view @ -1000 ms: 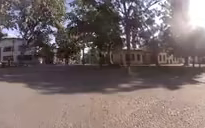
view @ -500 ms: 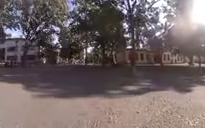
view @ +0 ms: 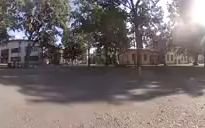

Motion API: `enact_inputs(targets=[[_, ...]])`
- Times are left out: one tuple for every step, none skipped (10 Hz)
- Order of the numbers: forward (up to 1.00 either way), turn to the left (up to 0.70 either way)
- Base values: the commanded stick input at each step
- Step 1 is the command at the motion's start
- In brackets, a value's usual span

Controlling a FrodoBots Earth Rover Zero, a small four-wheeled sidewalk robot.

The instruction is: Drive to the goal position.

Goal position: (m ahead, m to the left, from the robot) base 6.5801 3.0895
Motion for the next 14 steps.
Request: enact_inputs(targets=[[0.60, 0.10], [0.60, 0.08], [0.60, 0.06], [0.60, 0.04], [0.60, 0.02], [0.60, 0.00], [0.60, 0.00], [0.60, 0.00], [0.60, 0.00], [0.60, 0.00], [0.60, 0.00], [0.60, 0.00], [0.60, 0.00], [0.60, 0.00]])
